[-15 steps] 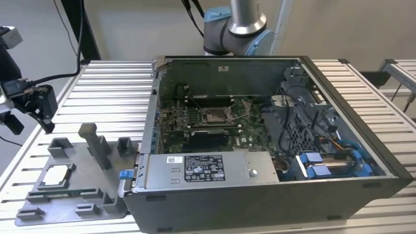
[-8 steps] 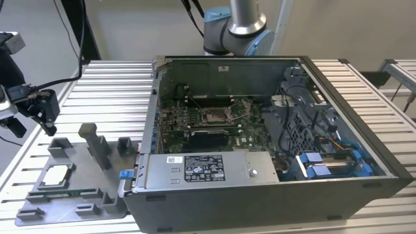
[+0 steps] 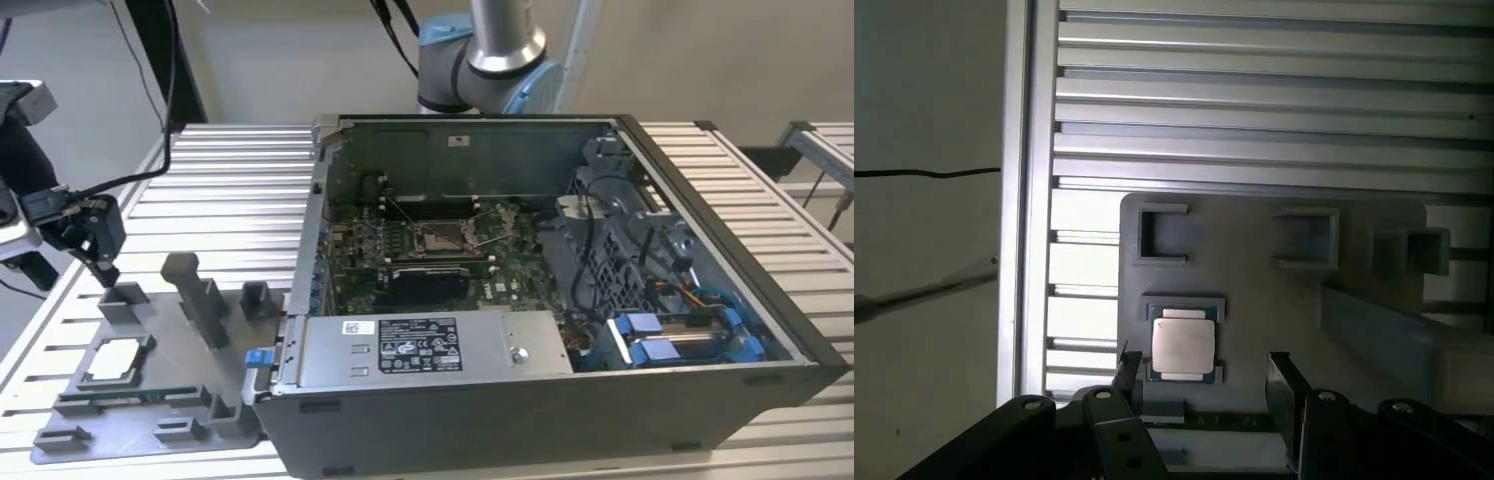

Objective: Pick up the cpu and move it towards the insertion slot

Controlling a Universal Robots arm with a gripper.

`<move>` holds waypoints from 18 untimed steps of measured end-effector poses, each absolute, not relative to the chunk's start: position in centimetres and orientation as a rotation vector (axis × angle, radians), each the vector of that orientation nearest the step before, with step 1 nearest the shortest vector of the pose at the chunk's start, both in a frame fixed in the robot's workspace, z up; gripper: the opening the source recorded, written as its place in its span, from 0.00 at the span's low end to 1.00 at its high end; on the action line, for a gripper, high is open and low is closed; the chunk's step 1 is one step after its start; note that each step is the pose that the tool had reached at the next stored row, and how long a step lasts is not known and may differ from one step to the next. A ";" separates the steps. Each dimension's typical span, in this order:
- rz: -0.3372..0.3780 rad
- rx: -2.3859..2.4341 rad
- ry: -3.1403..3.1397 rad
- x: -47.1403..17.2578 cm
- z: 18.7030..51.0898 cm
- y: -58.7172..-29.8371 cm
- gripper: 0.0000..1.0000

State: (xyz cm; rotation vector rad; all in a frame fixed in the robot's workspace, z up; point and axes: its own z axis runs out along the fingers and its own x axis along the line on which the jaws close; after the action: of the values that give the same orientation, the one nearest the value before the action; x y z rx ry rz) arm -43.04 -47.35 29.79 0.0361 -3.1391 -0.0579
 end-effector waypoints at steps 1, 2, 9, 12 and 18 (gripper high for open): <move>-0.058 0.034 -3.139 -43.0 29.6 -47.3 0.00; -0.058 0.033 -3.139 -43.0 29.5 -47.3 0.00; -0.058 0.027 -3.139 -43.1 28.4 -47.3 0.00; -0.058 0.026 -3.139 -43.2 27.9 -47.3 0.00; -0.058 0.025 -3.139 -43.4 26.9 -47.3 0.00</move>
State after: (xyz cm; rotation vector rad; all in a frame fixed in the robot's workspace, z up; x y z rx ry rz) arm -43.36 -47.29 26.94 0.0247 -3.1392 -0.0578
